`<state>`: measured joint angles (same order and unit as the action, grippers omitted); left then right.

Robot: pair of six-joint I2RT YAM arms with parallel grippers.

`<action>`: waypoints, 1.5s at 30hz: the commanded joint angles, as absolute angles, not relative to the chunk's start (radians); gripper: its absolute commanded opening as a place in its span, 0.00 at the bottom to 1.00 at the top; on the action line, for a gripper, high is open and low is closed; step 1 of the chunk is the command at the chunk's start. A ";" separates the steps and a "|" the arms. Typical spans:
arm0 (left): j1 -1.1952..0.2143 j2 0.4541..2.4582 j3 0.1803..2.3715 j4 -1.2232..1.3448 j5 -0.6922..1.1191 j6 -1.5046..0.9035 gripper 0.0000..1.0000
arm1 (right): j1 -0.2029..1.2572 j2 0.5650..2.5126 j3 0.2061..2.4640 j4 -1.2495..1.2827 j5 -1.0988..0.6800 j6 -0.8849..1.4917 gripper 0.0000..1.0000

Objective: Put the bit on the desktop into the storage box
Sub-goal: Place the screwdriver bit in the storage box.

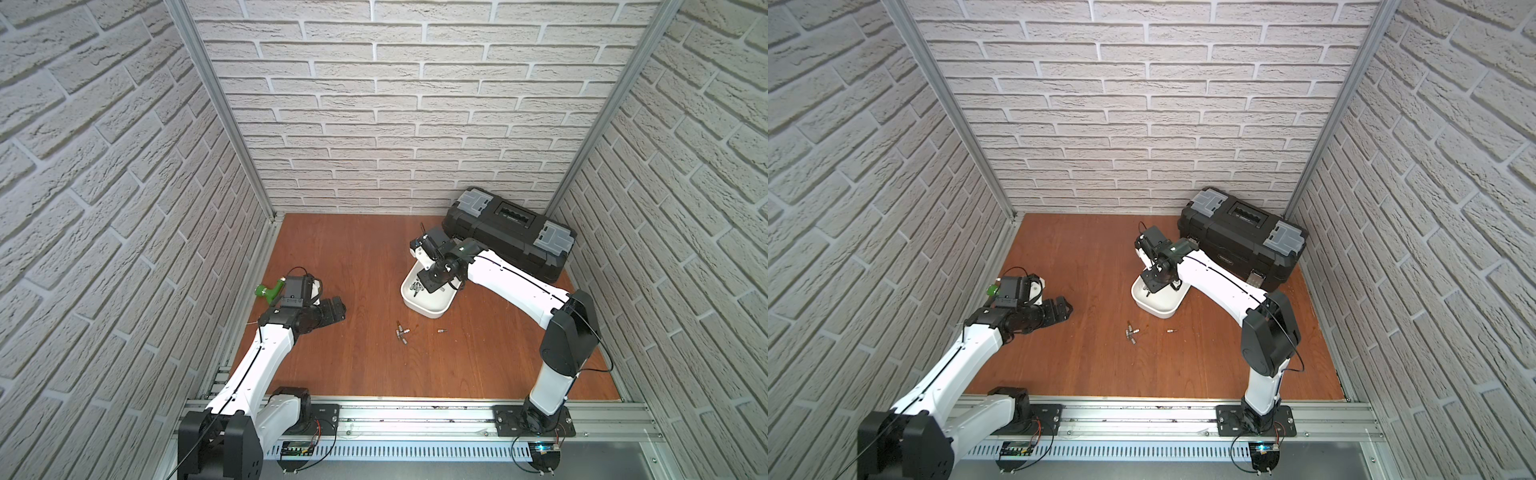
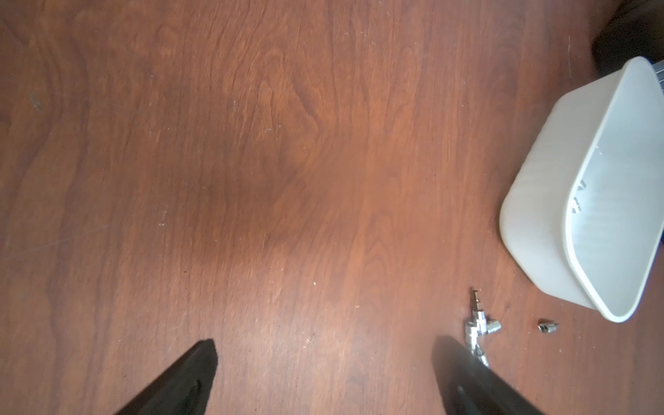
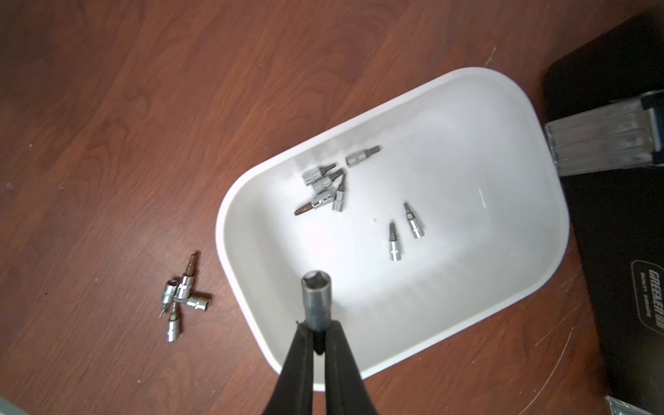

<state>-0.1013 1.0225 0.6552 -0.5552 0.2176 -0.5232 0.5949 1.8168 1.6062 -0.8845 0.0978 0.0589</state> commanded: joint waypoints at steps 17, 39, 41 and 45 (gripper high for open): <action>-0.105 1.031 0.701 -0.568 0.222 -0.497 0.98 | 0.446 2.160 1.810 -0.855 0.089 0.018 0.10; -0.106 1.033 0.691 -0.561 0.223 -0.501 0.98 | 0.446 2.249 1.794 -0.840 0.084 0.020 0.11; -0.105 1.030 0.690 -0.560 0.218 -0.502 0.98 | 0.445 2.250 1.790 -0.839 0.086 0.021 0.12; -0.105 1.025 0.685 -0.558 0.211 -0.503 0.99 | 0.445 2.255 1.787 -0.841 0.093 0.019 0.12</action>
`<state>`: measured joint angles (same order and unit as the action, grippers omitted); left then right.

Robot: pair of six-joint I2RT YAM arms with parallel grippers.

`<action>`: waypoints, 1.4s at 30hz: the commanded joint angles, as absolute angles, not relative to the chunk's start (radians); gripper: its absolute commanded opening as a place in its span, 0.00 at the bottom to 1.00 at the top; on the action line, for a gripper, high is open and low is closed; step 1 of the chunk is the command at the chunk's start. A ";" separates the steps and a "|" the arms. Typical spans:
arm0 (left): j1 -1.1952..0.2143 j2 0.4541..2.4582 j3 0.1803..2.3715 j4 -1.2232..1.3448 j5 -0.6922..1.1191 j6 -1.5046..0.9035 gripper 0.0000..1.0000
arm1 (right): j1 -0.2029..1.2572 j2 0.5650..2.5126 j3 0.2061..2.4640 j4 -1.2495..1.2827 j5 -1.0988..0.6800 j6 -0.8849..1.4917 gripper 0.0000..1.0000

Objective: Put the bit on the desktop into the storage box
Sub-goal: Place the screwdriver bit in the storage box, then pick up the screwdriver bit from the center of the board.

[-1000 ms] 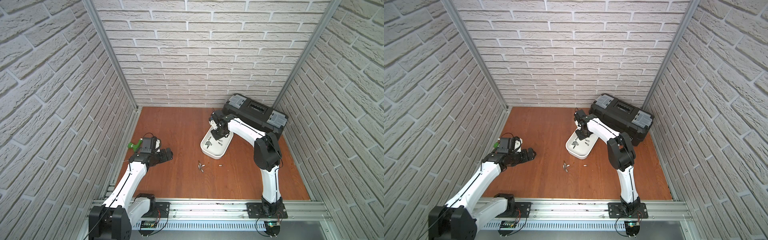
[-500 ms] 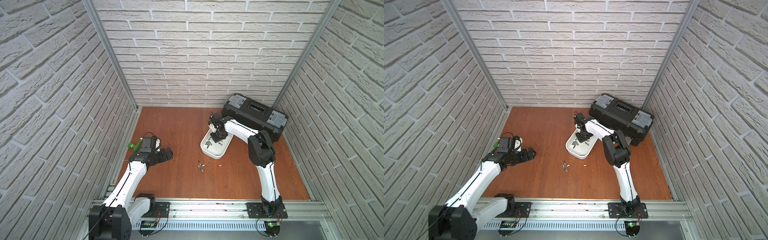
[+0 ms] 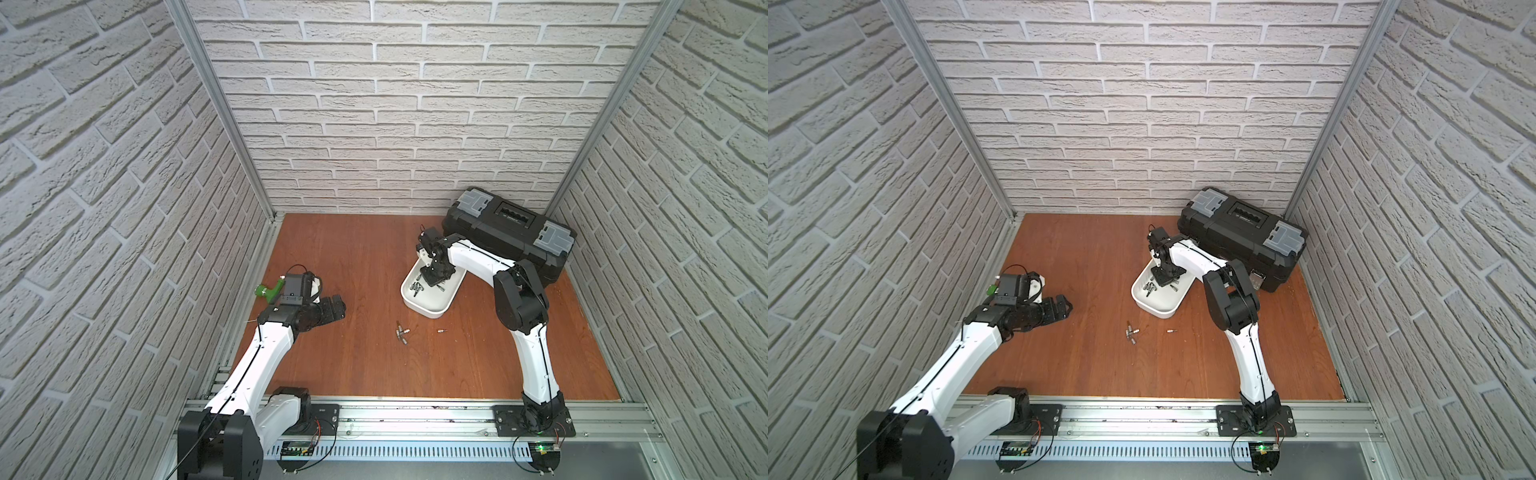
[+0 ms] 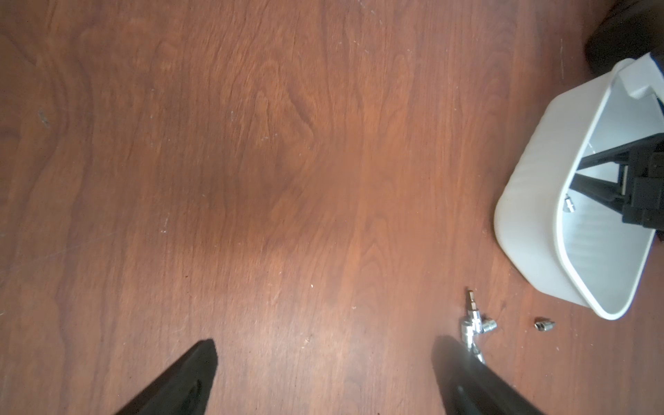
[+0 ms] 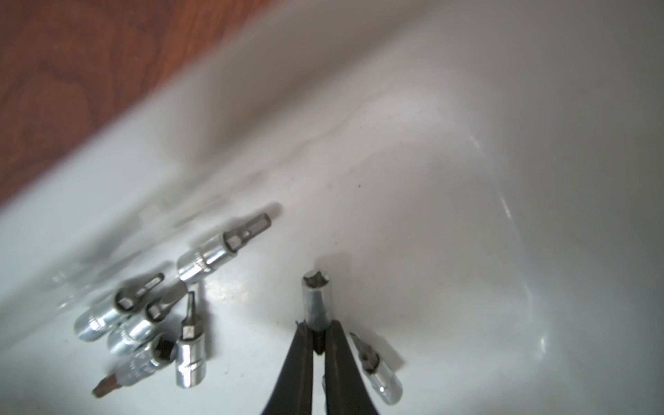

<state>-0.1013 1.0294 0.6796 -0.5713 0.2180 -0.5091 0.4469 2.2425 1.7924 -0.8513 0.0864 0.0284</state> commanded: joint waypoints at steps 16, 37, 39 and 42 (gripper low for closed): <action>-0.110 1.027 0.684 -0.549 0.213 -0.505 0.99 | 0.448 2.196 1.774 -0.848 0.087 0.026 0.22; -0.279 1.104 0.728 -0.502 0.164 -0.550 0.98 | 0.454 1.827 1.565 -0.773 0.079 0.087 0.36; -0.318 1.138 0.746 -0.502 0.152 -0.553 0.98 | 0.454 1.776 1.524 -0.758 0.082 0.102 0.36; -0.380 1.195 0.784 -0.507 0.129 -0.556 0.98 | 0.454 1.700 1.462 -0.739 0.093 0.119 0.39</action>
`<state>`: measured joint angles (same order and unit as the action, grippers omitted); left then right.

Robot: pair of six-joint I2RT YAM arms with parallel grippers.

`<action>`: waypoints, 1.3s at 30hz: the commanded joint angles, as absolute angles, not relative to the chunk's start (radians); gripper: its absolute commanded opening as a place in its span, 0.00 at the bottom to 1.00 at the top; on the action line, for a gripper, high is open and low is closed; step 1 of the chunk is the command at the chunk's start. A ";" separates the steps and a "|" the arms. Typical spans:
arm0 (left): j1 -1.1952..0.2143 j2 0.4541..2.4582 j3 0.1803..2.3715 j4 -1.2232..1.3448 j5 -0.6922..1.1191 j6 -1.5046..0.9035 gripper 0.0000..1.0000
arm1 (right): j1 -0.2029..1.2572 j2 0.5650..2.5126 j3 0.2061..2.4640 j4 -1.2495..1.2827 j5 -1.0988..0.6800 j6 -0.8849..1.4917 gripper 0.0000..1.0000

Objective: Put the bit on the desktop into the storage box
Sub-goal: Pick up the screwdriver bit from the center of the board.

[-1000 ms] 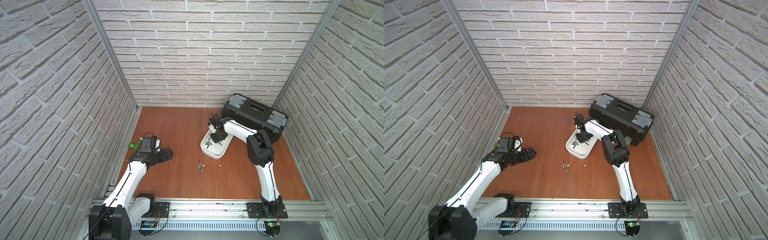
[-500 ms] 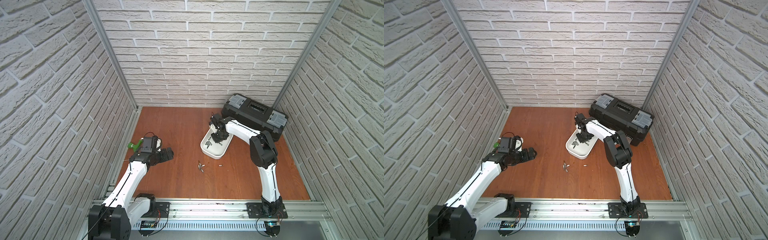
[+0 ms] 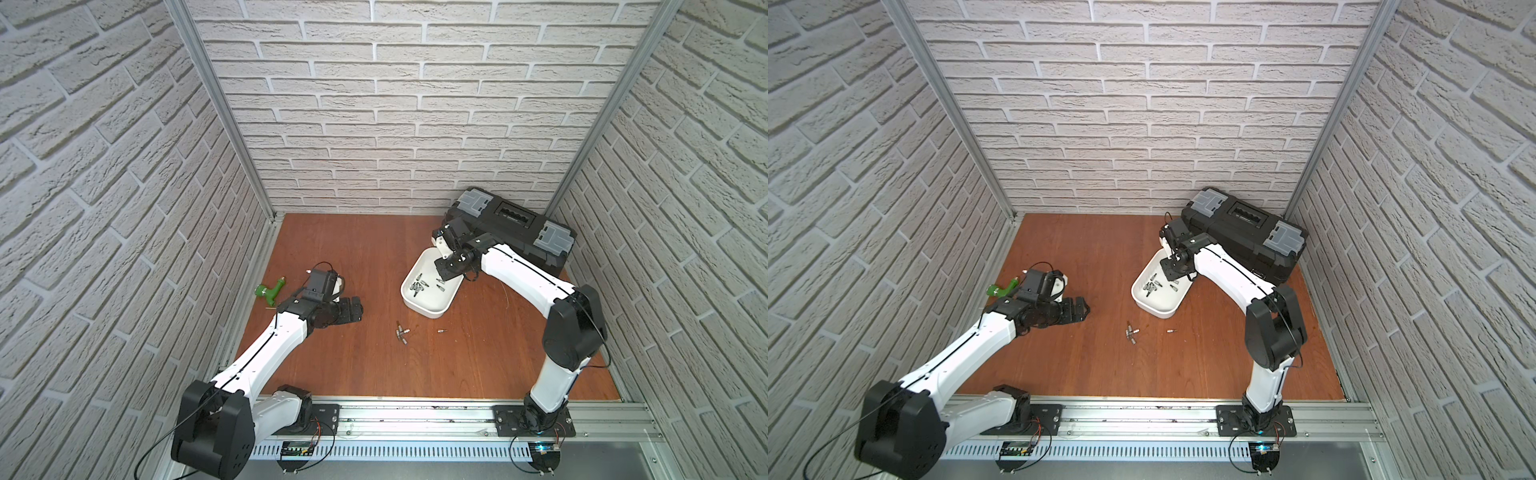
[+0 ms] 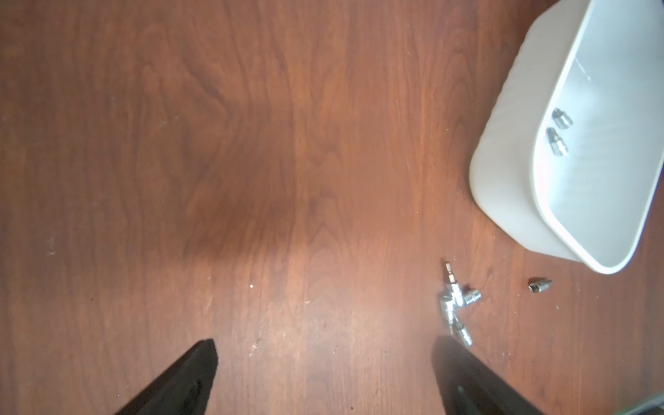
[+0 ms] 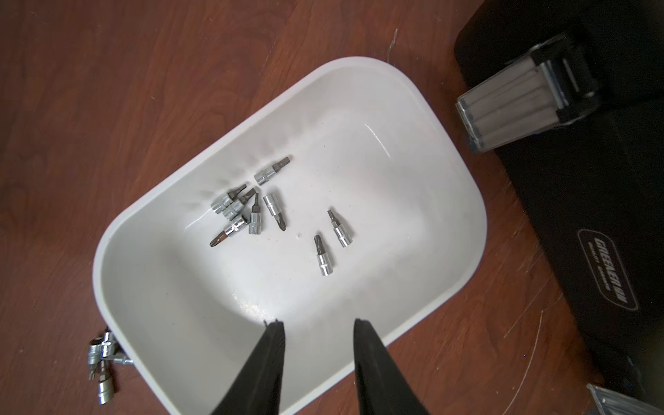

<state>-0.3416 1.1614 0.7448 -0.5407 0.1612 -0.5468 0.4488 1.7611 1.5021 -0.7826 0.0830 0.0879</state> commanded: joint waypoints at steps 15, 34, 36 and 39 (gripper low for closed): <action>-0.660 1.496 1.008 -0.582 -0.013 -0.555 0.87 | 0.445 1.381 1.206 -0.702 0.217 0.181 0.51; -0.828 1.657 1.071 -0.644 0.004 -0.605 0.49 | 0.394 1.170 1.035 -0.657 0.266 0.263 0.99; -0.834 1.668 1.075 -0.643 0.008 -0.608 0.48 | 0.389 1.167 1.031 -0.659 0.261 0.264 0.99; -0.840 1.686 1.084 -0.637 0.017 -0.611 0.44 | 0.384 1.158 1.023 -0.658 0.260 0.264 0.99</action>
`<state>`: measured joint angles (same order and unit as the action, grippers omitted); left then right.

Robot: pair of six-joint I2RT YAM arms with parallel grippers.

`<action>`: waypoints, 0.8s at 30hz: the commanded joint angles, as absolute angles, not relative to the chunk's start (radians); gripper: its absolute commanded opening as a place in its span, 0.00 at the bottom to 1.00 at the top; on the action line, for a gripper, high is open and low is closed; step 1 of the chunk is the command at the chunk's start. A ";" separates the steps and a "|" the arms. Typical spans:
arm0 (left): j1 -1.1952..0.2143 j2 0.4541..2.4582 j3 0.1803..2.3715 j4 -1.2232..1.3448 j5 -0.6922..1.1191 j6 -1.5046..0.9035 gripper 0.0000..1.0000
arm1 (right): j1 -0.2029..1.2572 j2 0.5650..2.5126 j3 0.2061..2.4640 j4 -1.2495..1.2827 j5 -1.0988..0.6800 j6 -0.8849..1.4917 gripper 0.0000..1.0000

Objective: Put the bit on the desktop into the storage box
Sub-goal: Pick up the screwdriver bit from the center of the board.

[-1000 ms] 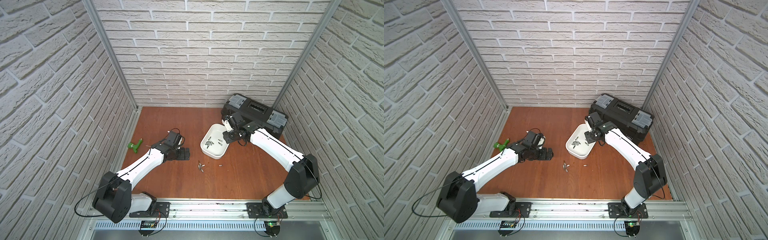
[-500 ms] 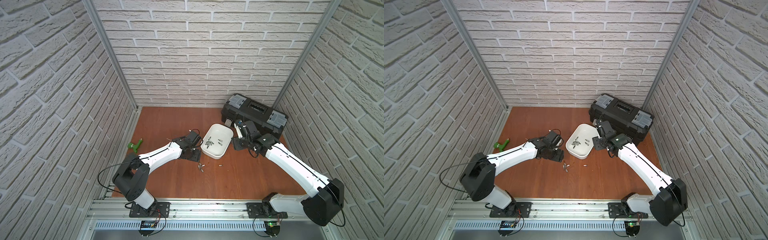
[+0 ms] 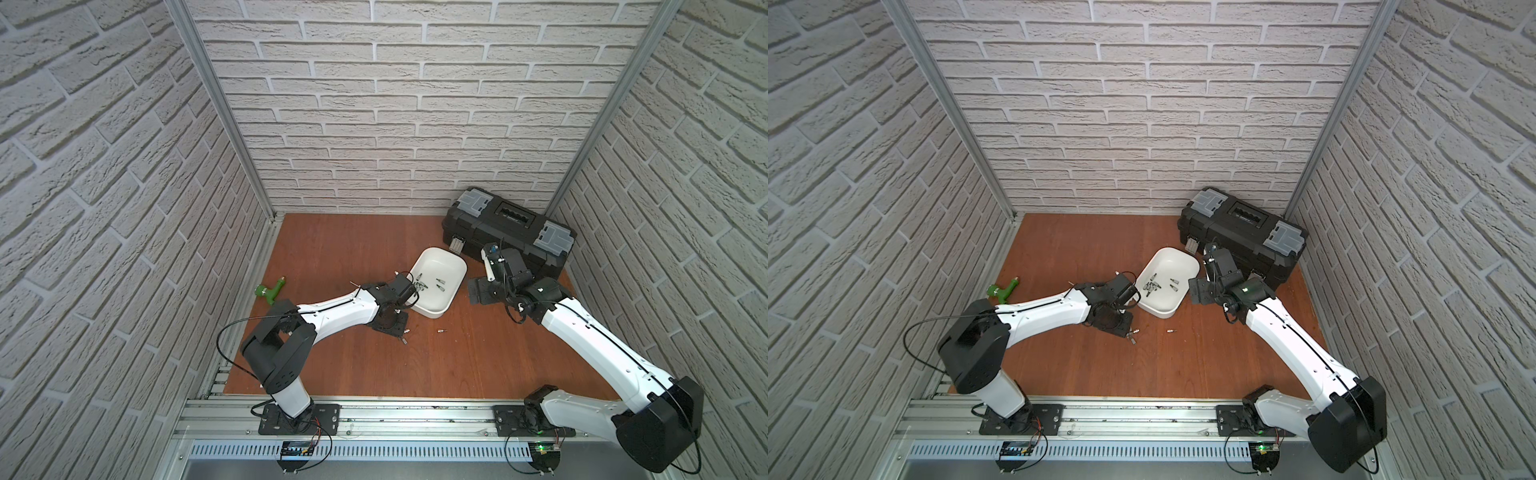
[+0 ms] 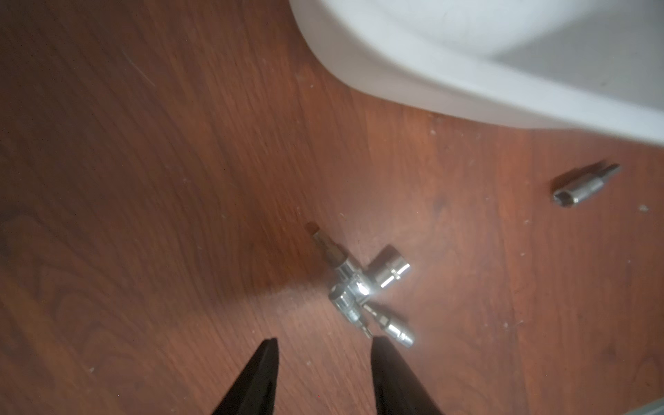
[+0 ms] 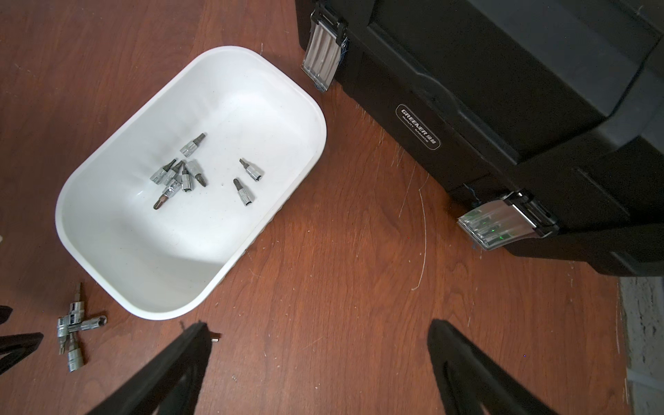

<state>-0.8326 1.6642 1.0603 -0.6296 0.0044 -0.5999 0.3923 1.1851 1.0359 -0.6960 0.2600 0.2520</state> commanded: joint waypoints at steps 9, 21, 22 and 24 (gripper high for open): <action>-0.842 1.746 1.109 -0.629 0.038 -0.606 0.35 | 0.373 1.137 1.006 -0.662 0.285 0.258 0.99; -0.847 1.768 1.104 -0.618 0.059 -0.607 0.30 | 0.364 1.138 1.001 -0.660 0.294 0.255 0.99; -0.847 1.769 1.103 -0.620 0.058 -0.606 0.30 | 0.364 1.137 1.001 -0.661 0.295 0.254 0.99; -0.847 1.769 1.103 -0.623 0.054 -0.603 0.30 | 0.364 1.140 1.002 -0.660 0.294 0.255 0.99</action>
<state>-0.8410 1.7580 1.0916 -0.6243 0.0490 -0.6037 0.3702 1.1564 1.0130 -0.6865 0.2756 0.2546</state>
